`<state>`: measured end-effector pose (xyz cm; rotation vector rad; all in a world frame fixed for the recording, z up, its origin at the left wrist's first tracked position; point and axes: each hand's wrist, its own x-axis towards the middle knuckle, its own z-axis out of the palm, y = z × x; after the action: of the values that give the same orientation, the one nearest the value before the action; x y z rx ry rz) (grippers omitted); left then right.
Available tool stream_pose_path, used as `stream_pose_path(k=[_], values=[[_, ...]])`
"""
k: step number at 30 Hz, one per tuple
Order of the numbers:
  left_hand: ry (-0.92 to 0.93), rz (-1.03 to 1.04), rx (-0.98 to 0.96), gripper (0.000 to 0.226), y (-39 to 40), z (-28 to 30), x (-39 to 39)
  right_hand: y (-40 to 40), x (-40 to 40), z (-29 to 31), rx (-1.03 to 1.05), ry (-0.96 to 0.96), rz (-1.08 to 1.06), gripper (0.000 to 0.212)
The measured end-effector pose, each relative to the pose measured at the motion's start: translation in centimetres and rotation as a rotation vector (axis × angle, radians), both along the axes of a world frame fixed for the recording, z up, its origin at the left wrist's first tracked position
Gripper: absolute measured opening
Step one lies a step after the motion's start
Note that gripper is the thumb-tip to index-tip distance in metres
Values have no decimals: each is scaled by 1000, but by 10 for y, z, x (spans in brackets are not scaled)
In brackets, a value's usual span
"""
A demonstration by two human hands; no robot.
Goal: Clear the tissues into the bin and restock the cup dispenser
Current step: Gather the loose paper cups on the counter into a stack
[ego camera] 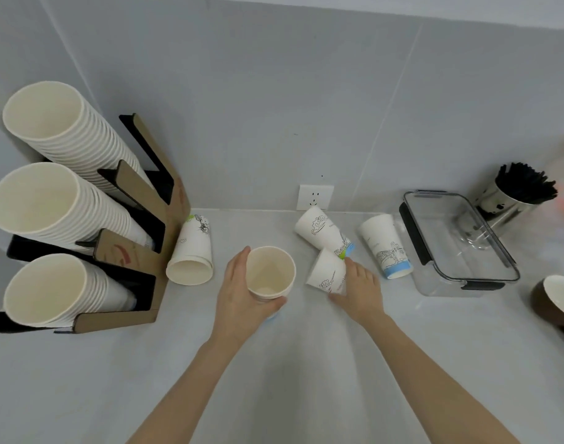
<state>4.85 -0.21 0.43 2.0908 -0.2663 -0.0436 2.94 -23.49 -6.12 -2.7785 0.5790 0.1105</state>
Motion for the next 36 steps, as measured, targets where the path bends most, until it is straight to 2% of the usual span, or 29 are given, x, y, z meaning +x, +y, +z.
stream_pose_path(k=[2, 3, 8, 11, 13, 21, 24, 26, 28, 32, 36], values=[[26, 2, -22, 102, 1, -2, 1, 4, 4, 2, 6, 13, -20, 83], [41, 5, -37, 101, 2, -3, 1, 6, 7, 6, 82, -13, -41, 81], [150, 38, -149, 102, 3, -6, 0, 35, 18, 82, 749, -437, -184, 70], [165, 48, -179, 102, 3, -3, -1, 56, 20, 129, 1153, -646, -111, 70], [177, 46, -185, 102, 4, -3, 0, 74, 17, 144, 1258, -655, -4, 73], [188, 44, -228, 88, 4, 2, 2, 105, -1, 107, 1023, -333, 160, 71], [170, 73, -253, 87, 10, 6, 5, 95, -5, 102, 860, -132, 146, 96], [179, 99, -247, 97, 19, 8, 7, 88, -3, 104, 842, -47, 182, 101], [185, 131, -222, 105, 30, 9, 8, 86, 3, 107, 880, -36, 214, 88], [171, 166, -208, 108, 52, 8, 6, 99, 32, 105, 913, -130, 156, 48], [150, 205, -200, 105, 75, 11, 2, 128, 66, 91, 885, -182, 179, 29]])
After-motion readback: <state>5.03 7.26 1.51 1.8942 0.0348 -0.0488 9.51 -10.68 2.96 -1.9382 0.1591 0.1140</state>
